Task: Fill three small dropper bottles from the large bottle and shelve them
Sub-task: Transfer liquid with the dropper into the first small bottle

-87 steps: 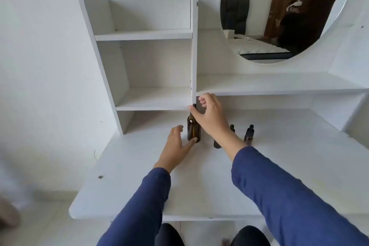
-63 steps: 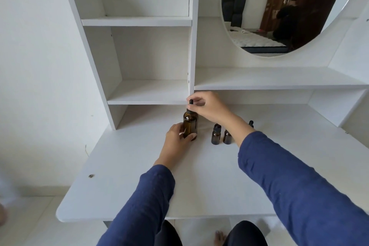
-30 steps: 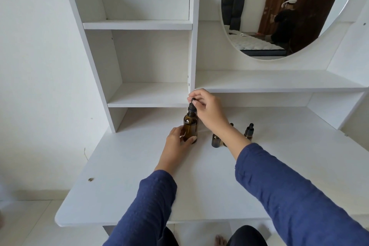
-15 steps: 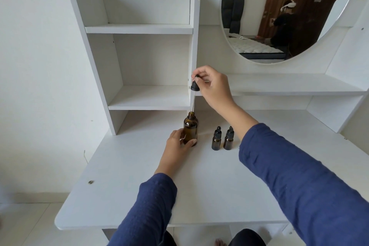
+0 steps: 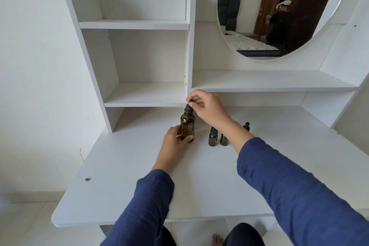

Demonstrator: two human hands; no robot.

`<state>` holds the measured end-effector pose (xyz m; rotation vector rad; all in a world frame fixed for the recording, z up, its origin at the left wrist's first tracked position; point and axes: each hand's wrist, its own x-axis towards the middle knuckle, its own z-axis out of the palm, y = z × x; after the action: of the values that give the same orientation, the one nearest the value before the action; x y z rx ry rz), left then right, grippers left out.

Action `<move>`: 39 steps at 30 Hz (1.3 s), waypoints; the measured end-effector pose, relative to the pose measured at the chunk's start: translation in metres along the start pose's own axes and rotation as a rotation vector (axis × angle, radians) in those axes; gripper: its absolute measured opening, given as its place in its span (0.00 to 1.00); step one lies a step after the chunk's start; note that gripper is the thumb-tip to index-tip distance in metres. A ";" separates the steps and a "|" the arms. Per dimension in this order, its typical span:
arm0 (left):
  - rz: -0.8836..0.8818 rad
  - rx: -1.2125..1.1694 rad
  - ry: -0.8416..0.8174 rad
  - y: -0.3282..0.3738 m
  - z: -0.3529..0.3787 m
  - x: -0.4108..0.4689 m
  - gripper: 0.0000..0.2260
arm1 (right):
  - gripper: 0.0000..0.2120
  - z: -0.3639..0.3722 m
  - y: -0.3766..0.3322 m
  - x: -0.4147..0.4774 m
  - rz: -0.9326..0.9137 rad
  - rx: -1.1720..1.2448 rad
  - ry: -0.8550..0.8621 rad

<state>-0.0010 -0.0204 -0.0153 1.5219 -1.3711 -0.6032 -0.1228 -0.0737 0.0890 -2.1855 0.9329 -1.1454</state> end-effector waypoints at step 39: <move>0.007 0.642 -0.206 0.021 0.003 -0.069 0.25 | 0.07 -0.029 -0.012 -0.062 0.189 -0.419 -0.432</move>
<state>-0.0303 0.0457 -0.0137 1.9942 -1.8421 -0.3289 -0.1689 -0.0227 0.0810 -2.4585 1.2239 -0.3825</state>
